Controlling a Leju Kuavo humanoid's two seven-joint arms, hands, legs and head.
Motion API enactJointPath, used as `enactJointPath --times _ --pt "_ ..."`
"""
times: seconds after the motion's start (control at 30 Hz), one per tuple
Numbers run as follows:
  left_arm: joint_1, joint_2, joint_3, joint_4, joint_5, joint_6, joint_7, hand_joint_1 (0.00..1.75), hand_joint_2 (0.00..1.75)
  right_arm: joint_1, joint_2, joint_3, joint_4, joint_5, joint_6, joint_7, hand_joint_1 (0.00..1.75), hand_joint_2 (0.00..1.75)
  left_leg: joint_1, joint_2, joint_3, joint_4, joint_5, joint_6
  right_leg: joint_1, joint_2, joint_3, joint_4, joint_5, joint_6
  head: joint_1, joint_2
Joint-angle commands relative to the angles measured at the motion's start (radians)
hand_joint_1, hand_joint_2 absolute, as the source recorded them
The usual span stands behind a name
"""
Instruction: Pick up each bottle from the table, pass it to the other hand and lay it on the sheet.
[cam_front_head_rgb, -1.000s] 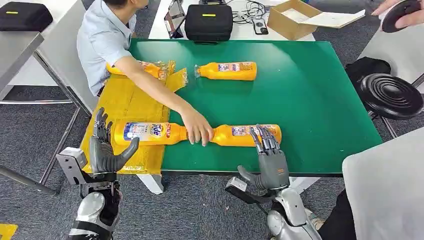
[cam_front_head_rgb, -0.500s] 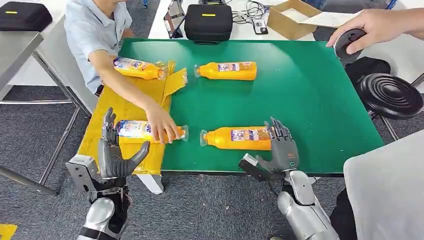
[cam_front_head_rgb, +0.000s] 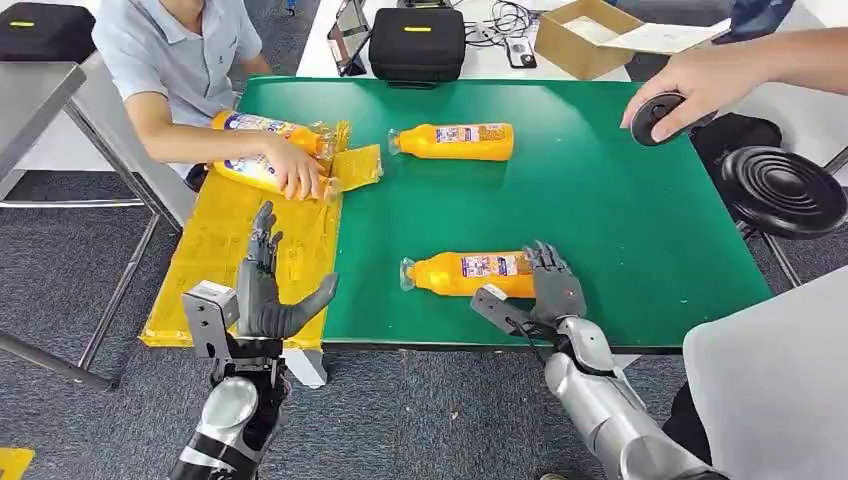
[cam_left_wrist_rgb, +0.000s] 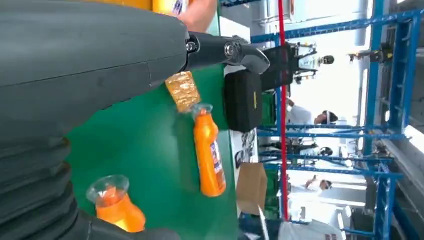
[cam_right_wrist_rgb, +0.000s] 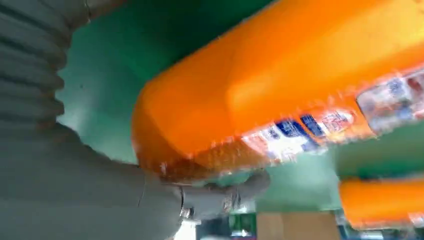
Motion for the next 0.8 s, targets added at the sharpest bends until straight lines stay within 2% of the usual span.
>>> enactJointPath --times 0.03,0.2,0.4,0.43,0.47,0.53,0.7,0.8 --pt "-0.073 0.018 -0.045 0.103 -0.005 0.005 0.014 0.0 1.75 -0.086 0.009 0.005 0.184 0.021 0.081 0.077 0.0 1.75 0.002 -0.002 0.003 0.0 0.0 -0.002 0.002 -0.002 0.004 -0.001 0.0 -0.002 0.0 0.0" --pt "-0.086 0.02 -0.057 0.094 -0.004 -0.005 0.023 0.0 1.75 -0.105 0.003 0.012 0.197 0.047 0.074 0.12 0.0 1.75 0.002 -0.002 0.005 0.0 0.0 -0.002 0.002 -0.002 0.005 -0.001 0.0 -0.003 0.0 0.0" --pt "-0.097 0.016 -0.067 0.108 0.0 -0.011 0.025 0.0 1.75 -0.116 0.007 0.005 0.203 0.041 0.105 0.1 0.0 1.75 0.002 -0.001 0.006 0.0 0.0 -0.001 0.002 -0.002 0.007 -0.001 0.0 -0.002 0.0 0.0" --pt "-0.099 0.016 -0.069 0.11 0.002 -0.013 0.026 0.0 1.75 -0.114 0.006 0.003 0.204 0.04 0.119 0.093 1.13 1.75 0.001 -0.001 0.006 0.0 0.0 -0.001 0.001 -0.001 0.006 -0.001 0.0 -0.001 0.0 0.0" --pt "-0.099 0.016 -0.069 0.11 0.002 -0.013 0.026 0.0 1.75 -0.114 0.006 0.003 0.204 0.04 0.119 0.093 1.75 1.75 0.002 -0.002 0.006 0.0 0.0 -0.001 0.002 -0.002 0.007 -0.001 0.0 -0.002 0.0 0.0" --pt "-0.102 0.015 -0.069 0.116 0.006 -0.015 0.024 0.0 1.75 -0.105 0.007 -0.004 0.209 0.033 0.159 0.085 1.75 1.75 0.001 -0.002 0.006 0.0 0.0 -0.001 0.002 -0.002 0.007 -0.001 -0.001 -0.002 0.0 0.0" --pt "-0.096 0.016 -0.069 0.117 0.007 -0.016 0.025 0.0 1.75 -0.083 0.007 -0.004 0.216 0.034 0.161 0.097 1.73 1.75 0.003 -0.003 0.009 -0.002 0.0 -0.002 0.003 -0.003 0.011 -0.004 0.0 -0.004 0.0 0.0" --pt "-0.104 0.019 -0.073 0.136 0.007 -0.024 0.023 0.0 1.75 -0.069 0.006 -0.016 0.222 0.017 0.219 0.082 1.75 1.75 0.002 -0.003 0.01 -0.002 0.0 -0.002 0.003 -0.003 0.011 -0.003 -0.001 -0.003 0.0 0.0"
